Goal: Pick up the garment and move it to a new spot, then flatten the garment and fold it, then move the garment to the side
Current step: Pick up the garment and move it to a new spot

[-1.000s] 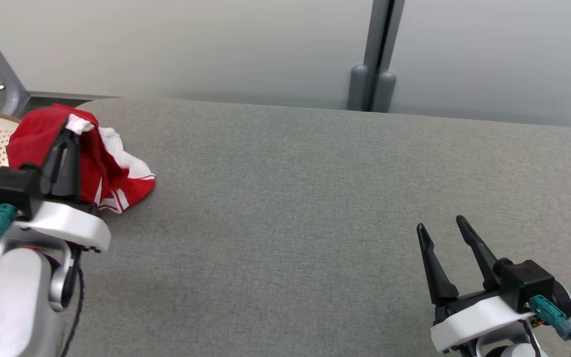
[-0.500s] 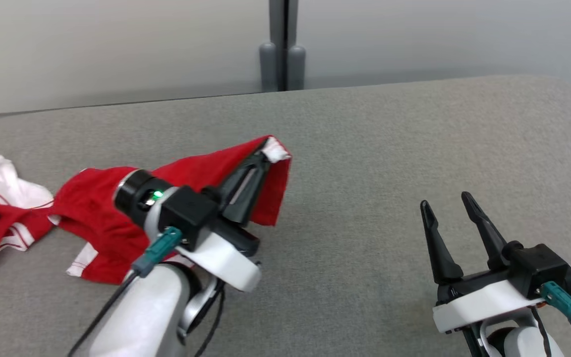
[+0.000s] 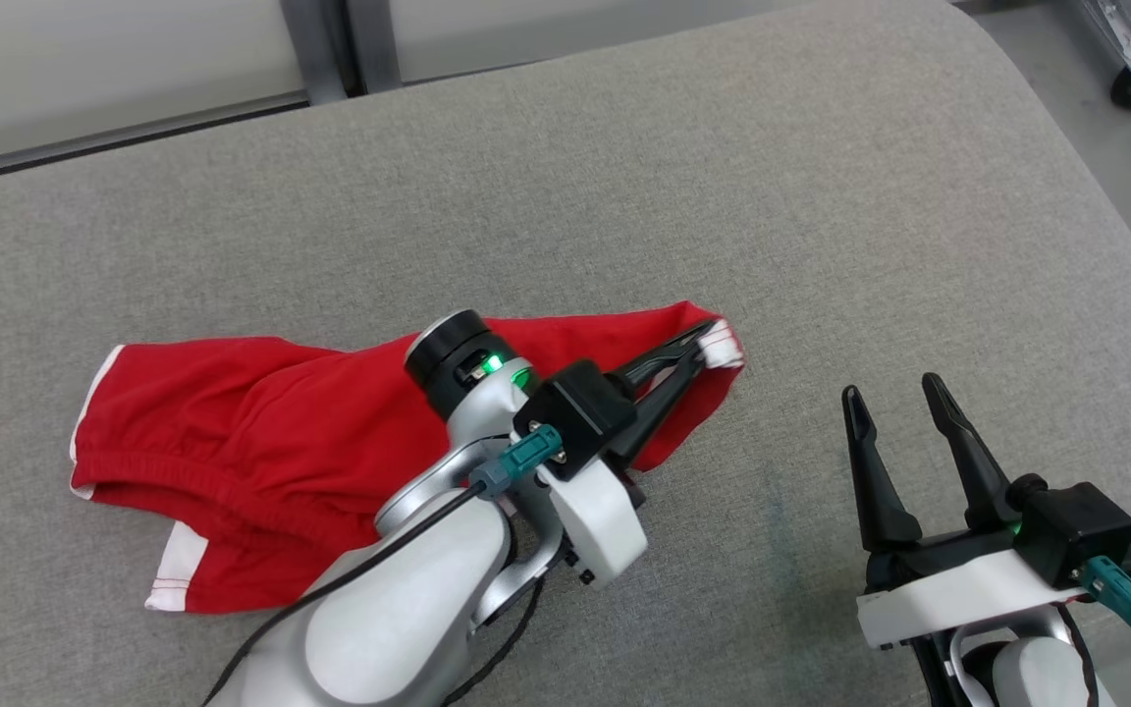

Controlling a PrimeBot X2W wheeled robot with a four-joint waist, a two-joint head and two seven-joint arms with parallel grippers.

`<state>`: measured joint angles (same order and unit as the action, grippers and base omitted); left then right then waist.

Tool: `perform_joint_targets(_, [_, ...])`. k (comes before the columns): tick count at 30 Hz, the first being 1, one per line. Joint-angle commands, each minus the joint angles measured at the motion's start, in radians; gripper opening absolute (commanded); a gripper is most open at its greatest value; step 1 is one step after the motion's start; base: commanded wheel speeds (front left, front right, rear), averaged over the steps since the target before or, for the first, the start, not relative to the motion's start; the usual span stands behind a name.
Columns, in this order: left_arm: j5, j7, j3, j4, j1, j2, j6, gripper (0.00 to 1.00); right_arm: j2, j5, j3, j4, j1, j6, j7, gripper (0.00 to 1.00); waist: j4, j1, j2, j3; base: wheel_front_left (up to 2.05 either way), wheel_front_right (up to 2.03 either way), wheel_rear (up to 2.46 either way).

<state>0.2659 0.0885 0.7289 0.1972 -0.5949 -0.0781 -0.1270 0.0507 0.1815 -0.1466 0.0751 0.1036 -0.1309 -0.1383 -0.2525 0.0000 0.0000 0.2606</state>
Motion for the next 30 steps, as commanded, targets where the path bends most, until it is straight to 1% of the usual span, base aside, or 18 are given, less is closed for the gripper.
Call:
perform_joint_targets(1, [-0.002, -0.016, 0.015, 0.056, -0.007, -0.026, -0.004, 0.0, 0.001, 0.006, -0.003, 0.004, 0.02, 0.0, -0.014, 1.0, -0.026, 0.0, 0.0, 0.04, 0.0, 0.0, 0.0])
perform_joint_targets(3, [0.007, -0.042, 0.031, 0.12, -0.001, -0.037, -0.004, 0.0, 0.001, 0.012, -0.007, 0.009, 0.028, 0.0, -0.022, 1.0, -0.022, 0.0, 0.0, 0.052, 0.0, 0.0, 0.0])
perform_joint_targets(5, [0.004, -0.052, 0.038, 0.147, -0.004, -0.045, -0.004, 0.0, 0.001, 0.012, -0.007, 0.013, 0.031, 0.0, -0.023, 1.0, -0.018, 0.0, 0.0, 0.057, 0.0, 0.0, 0.0])
perform_joint_targets(8, [0.023, -0.087, 0.062, 0.236, 0.003, -0.07, -0.003, 0.0, 0.001, 0.009, -0.007, 0.029, 0.046, 0.0, -0.03, 1.0, 0.01, 0.0, 0.0, 0.059, 0.0, 0.0, 0.0])
perform_joint_targets(10, [0.034, -0.085, 0.071, 0.256, 0.008, -0.075, -0.003, 0.0, 0.001, 0.004, -0.006, 0.037, 0.051, 0.0, -0.028, 1.0, 0.025, 0.0, 0.0, 0.052, 0.0, 0.0, 0.0])
perform_joint_targets(11, [0.037, -0.066, 0.068, 0.256, 0.007, -0.075, -0.003, 0.25, 0.001, 0.003, -0.002, 0.04, 0.054, 0.0, -0.028, 1.0, 0.034, 0.0, 0.0, 0.047, 0.0, 0.0, 0.0])
perform_joint_targets(12, [0.039, -0.054, 0.069, 0.256, 0.009, -0.079, -0.003, 1.0, 0.001, 0.001, 0.0, 0.043, 0.055, 0.0, -0.028, 1.0, 0.043, 0.0, 0.0, 0.041, 0.0, 0.0, 0.0])
perform_joint_targets(16, [0.075, 0.015, 0.052, 0.235, 0.04, -0.08, 0.001, 1.0, 0.002, -0.008, 0.012, 0.051, 0.05, 0.0, -0.019, 1.0, 0.081, 0.0, 0.0, 0.009, 0.0, 0.0, 0.0])
perform_joint_targets(19, [0.096, 0.065, 0.018, 0.208, 0.067, -0.087, 0.03, 1.0, 0.001, -0.019, 0.015, 0.055, 0.039, 0.0, -0.01, 1.0, 0.107, 0.0, 0.0, -0.023, 0.0, 0.0, 0.0])
perform_joint_targets(24, [0.132, 0.133, -0.074, 0.158, 0.133, -0.116, 0.126, 1.0, 0.001, -0.032, 0.022, 0.049, 0.016, 0.0, 0.009, 1.0, 0.143, 0.0, 0.0, -0.073, 0.0, 0.0, 0.0])
perform_joint_targets(27, [0.152, 0.156, -0.142, 0.131, 0.182, -0.137, 0.187, 1.0, 0.001, -0.042, 0.028, 0.04, 0.001, 0.0, 0.025, 1.0, 0.163, 0.0, 0.0, -0.103, 0.0, 0.0, 0.0])
perform_joint_targets(30, [0.169, 0.169, -0.205, 0.112, 0.23, -0.16, 0.234, 1.0, 0.001, -0.05, 0.034, 0.027, -0.015, 0.0, 0.037, 1.0, 0.183, 0.0, 0.0, -0.127, 0.0, 0.0, 0.0])
